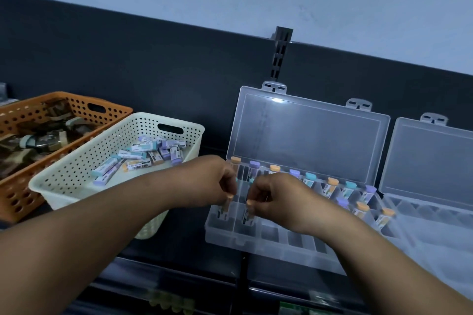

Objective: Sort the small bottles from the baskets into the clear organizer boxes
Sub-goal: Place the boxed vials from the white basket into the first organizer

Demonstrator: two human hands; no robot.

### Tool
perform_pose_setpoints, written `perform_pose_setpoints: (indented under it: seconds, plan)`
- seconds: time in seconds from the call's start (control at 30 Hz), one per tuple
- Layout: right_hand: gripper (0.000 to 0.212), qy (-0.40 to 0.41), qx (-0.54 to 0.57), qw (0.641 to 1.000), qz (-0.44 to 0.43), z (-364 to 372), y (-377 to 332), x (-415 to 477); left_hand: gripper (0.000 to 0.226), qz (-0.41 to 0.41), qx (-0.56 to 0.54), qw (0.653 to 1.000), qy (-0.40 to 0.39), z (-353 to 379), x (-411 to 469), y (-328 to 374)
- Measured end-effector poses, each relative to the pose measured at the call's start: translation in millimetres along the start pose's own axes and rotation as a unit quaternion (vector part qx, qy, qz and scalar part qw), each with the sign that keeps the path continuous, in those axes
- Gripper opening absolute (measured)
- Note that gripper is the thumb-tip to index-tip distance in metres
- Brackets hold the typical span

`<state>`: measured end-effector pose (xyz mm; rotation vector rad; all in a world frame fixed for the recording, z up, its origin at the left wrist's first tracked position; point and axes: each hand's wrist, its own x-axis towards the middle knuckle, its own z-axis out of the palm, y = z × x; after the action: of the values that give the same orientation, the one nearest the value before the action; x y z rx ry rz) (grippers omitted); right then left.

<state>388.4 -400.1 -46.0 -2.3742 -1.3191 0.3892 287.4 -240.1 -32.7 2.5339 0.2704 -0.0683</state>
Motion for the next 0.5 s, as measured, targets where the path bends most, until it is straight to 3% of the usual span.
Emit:
perform_pose_setpoints:
  seconds: [0.3,0.5]
  plan:
    - [0.007,-0.002,-0.001,1.0,0.008,8,8,4,0.017,0.004,0.026,1.0,-0.001,10,8,-9]
    - [0.003,-0.003,-0.009,1.0,0.01,9,8,5,0.01,0.009,0.024,1.0,-0.001,11,9,-14]
